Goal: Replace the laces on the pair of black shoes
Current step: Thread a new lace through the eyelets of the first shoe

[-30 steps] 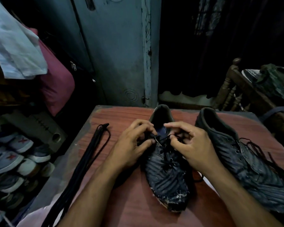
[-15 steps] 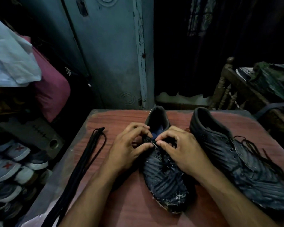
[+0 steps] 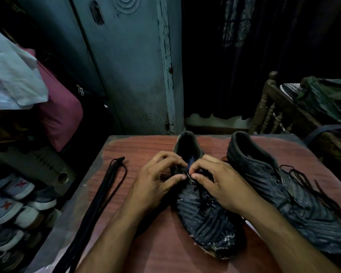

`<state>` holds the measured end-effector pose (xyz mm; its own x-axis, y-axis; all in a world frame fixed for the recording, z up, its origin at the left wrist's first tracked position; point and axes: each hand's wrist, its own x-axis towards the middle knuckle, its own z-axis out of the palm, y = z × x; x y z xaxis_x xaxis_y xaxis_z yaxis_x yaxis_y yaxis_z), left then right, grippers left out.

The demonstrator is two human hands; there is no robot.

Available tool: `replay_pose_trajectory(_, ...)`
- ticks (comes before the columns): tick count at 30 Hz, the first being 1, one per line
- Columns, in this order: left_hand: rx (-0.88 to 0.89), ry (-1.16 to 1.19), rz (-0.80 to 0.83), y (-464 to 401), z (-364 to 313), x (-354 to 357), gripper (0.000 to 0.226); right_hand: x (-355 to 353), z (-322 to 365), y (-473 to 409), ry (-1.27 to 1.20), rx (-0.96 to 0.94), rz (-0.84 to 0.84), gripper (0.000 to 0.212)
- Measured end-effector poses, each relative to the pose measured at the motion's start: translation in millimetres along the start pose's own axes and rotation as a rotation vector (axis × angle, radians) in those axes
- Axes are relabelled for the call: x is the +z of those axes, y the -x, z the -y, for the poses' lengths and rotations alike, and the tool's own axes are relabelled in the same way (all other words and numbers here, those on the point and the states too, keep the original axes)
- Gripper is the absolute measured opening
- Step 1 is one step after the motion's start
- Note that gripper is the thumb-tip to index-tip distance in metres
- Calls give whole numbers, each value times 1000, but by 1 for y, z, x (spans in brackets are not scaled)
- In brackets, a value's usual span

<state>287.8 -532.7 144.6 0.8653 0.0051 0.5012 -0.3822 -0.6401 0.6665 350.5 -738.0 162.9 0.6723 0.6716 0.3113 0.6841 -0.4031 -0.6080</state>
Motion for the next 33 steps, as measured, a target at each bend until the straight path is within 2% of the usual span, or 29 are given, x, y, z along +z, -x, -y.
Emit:
replay_pose_trajectory(7,13,-36,6,1,-6,-1,35,3,-3,0,-40,24,-38,6)
replay_pose_trajectory(11,-67,19,-11,2,-10,3,40,-2,-7,-2,-95,70,-56,11)
replay_pose_trajectory(16,-44,10,-51,2,-5,8,23,1,-5,-1,-205,138,-140,21)
replay_pose_trajectory(22,-9,26,-44,0,-4,10,6,-3,-4,-2,-300,176,-119,27)
replay_pose_trajectory(26,-105,197,-68,1,-8,11,5,-2,-2,-1,-329,144,-154,27)
replay_pose_trajectory(29,-251,431,-112,2,-11,13,10,-4,2,0,-434,135,-325,22)
replay_pose_trajectory(33,-439,728,-169,-1,-15,10,20,-9,-2,-2,-386,149,-535,21)
